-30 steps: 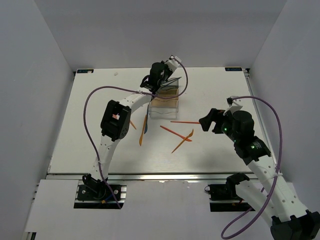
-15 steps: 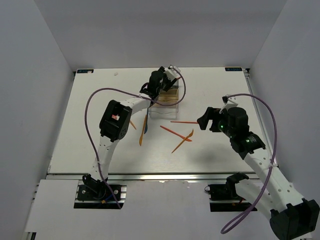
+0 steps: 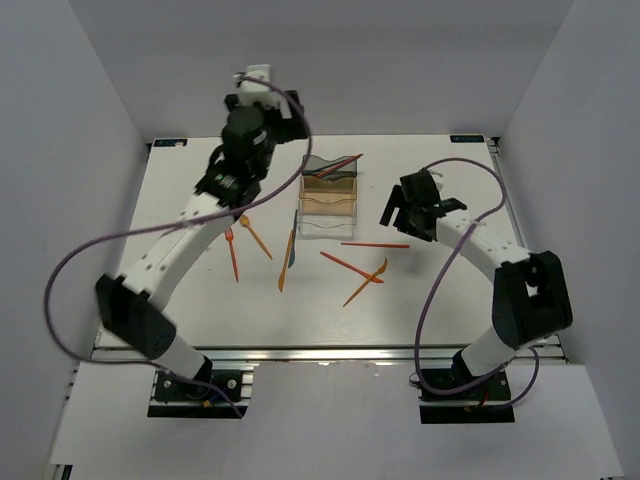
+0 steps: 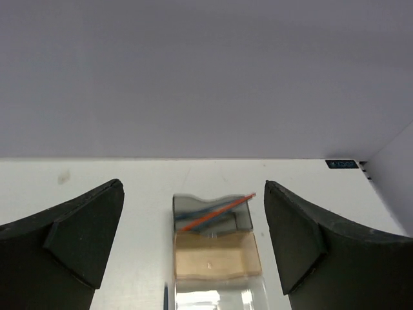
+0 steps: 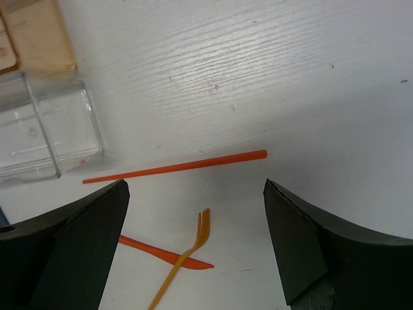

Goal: Sort the eating utensils into containers

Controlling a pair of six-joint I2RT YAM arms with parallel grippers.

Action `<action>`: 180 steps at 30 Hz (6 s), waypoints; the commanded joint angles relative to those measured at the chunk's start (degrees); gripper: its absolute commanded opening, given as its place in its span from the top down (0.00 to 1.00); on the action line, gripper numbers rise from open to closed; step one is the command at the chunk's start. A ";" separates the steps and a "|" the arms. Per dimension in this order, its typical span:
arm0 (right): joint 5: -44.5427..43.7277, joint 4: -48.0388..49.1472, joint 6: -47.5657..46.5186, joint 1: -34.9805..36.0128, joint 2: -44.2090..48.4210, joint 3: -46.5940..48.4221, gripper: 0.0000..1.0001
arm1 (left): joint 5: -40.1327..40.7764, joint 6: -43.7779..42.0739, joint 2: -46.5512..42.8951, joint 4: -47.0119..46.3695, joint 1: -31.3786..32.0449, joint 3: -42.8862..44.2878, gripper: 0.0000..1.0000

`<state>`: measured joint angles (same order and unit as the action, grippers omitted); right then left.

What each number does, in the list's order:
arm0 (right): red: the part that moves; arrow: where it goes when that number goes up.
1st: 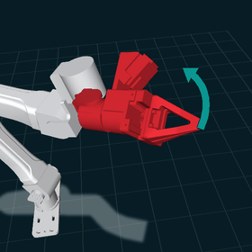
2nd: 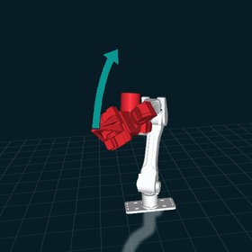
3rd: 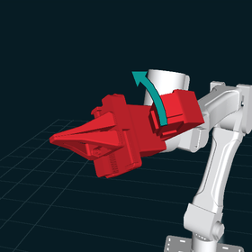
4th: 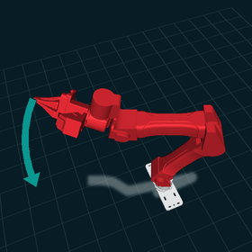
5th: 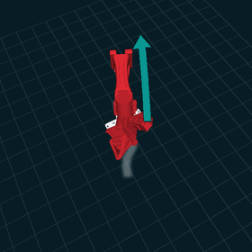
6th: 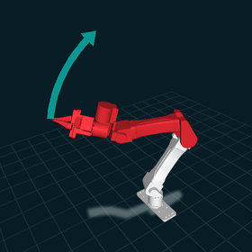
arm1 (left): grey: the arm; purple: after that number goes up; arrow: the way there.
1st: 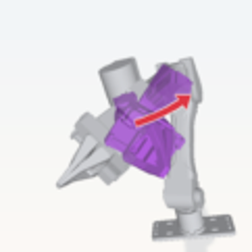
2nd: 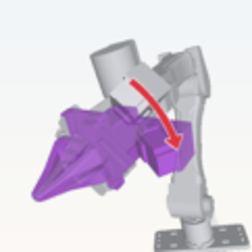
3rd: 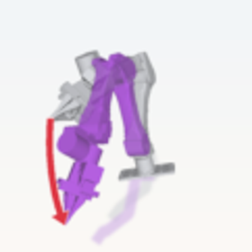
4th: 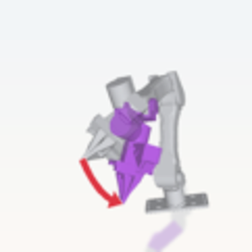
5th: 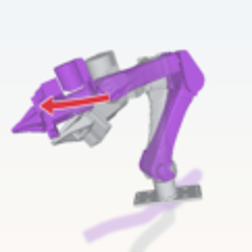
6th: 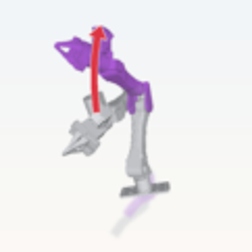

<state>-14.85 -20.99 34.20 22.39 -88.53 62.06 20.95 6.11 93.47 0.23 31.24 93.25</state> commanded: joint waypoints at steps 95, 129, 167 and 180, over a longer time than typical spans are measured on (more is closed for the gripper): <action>32.43 52.11 11.59 12.24 33.42 -21.81 1.00 | -53.74 29.40 -19.56 -28.27 9.62 -41.75 0.75; -17.85 -9.77 5.62 10.48 58.12 -13.81 0.11 | -29.56 -35.81 38.79 -2.84 -1.01 25.40 1.00; -12.58 2.44 0.43 10.57 43.91 -15.13 0.11 | -29.50 -15.83 14.56 -24.15 -2.50 1.75 0.02; -20.12 -3.79 22.12 20.83 12.25 -9.41 0.24 | 3.80 18.30 -3.96 21.01 -2.50 1.79 0.02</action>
<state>-29.43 -23.75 46.44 39.16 -75.68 50.96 12.34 12.51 93.89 0.60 28.73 99.81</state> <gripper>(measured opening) 0.775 0.982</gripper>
